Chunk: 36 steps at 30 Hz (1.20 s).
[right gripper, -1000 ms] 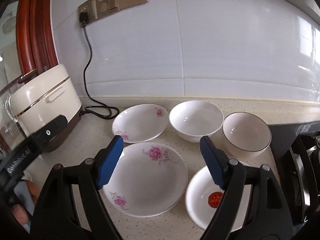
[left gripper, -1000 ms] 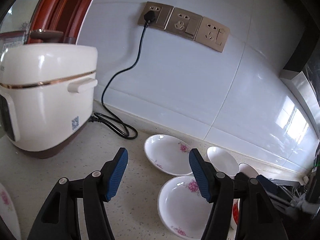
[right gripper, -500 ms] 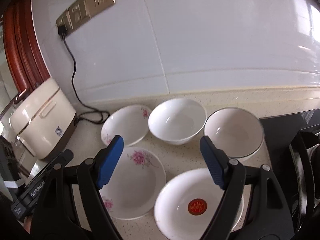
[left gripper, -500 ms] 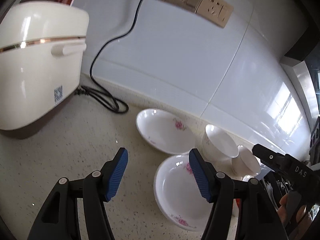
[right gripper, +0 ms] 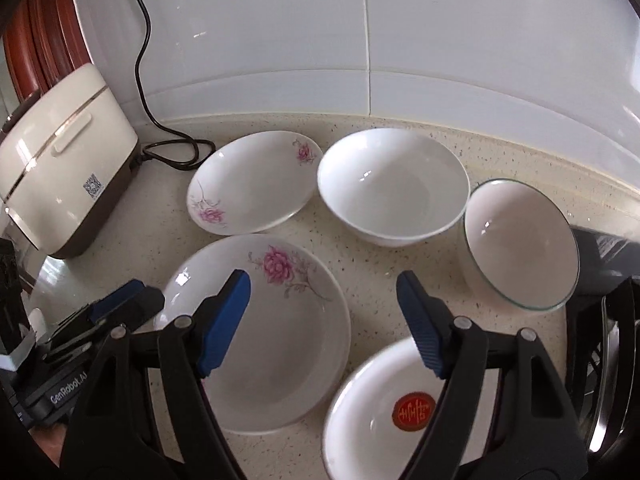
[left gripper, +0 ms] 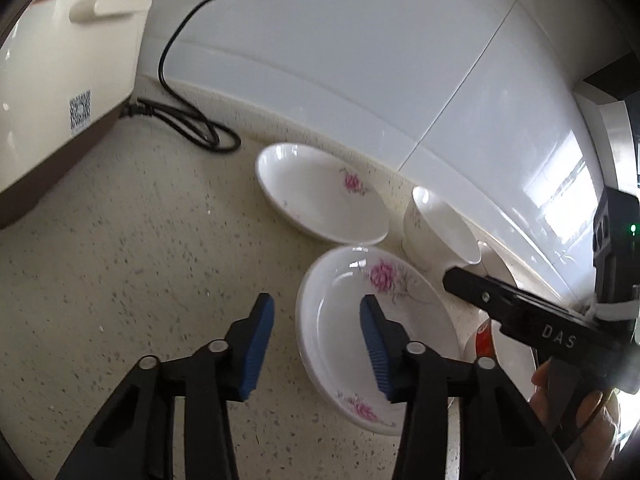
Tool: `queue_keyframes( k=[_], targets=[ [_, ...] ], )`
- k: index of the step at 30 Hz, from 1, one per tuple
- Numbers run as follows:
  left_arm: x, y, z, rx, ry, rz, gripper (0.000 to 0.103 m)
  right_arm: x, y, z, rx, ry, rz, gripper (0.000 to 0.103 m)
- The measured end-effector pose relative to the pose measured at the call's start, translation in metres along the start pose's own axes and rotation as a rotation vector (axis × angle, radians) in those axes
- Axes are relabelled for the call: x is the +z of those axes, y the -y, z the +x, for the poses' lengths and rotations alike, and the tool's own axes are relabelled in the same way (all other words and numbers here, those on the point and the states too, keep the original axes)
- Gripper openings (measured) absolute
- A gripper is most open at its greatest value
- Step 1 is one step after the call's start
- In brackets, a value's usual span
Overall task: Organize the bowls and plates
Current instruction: 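Grasp the rim of another pink-flower plate with both grippers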
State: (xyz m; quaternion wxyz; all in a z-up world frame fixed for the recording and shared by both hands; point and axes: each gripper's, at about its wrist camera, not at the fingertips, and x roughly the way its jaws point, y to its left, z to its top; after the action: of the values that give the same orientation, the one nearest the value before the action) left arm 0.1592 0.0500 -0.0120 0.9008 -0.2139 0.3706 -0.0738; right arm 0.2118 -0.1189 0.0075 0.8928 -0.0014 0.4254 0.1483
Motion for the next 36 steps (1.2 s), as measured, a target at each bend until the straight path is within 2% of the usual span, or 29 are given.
queue_keyframes(
  k=[4, 9, 11, 14, 15, 21, 26, 32, 36],
  targets=[
    [-0.003, 0.000, 0.008, 0.022, -0.042, 0.006, 0.043, -0.001, -0.007, 0.009, -0.017, -0.024, -0.038, 0.072],
    [-0.005, -0.001, 0.016, 0.017, -0.086, 0.003, 0.031, -0.004, -0.007, 0.018, -0.015, -0.049, -0.050, 0.058],
    [-0.007, 0.000, 0.020, 0.013, -0.106, 0.008, 0.029, -0.004, -0.009, 0.020, -0.040, -0.046, -0.068, 0.057],
    [-0.008, -0.001, 0.026, 0.005, -0.134, -0.001, 0.020, -0.003, -0.008, 0.021, -0.044, -0.043, -0.063, 0.056],
    [-0.009, -0.002, 0.026, 0.011, -0.137, 0.000, 0.013, -0.004, -0.008, 0.021, -0.052, -0.042, -0.069, 0.056],
    [-0.009, -0.004, 0.026, 0.008, -0.143, -0.003, 0.012, -0.003, -0.013, 0.025, -0.045, -0.043, -0.082, 0.056],
    [-0.006, -0.020, 0.022, -0.011, -0.147, -0.067, 0.010, -0.004, -0.016, 0.026, -0.015, -0.049, -0.079, 0.057],
    [-0.001, -0.042, 0.013, 0.008, -0.130, -0.142, 0.009, -0.009, -0.030, 0.031, 0.051, -0.079, -0.091, 0.056],
    [0.000, -0.049, 0.009, 0.023, -0.120, -0.160, 0.009, -0.012, -0.036, 0.031, 0.037, -0.075, -0.102, 0.057]
  ],
)
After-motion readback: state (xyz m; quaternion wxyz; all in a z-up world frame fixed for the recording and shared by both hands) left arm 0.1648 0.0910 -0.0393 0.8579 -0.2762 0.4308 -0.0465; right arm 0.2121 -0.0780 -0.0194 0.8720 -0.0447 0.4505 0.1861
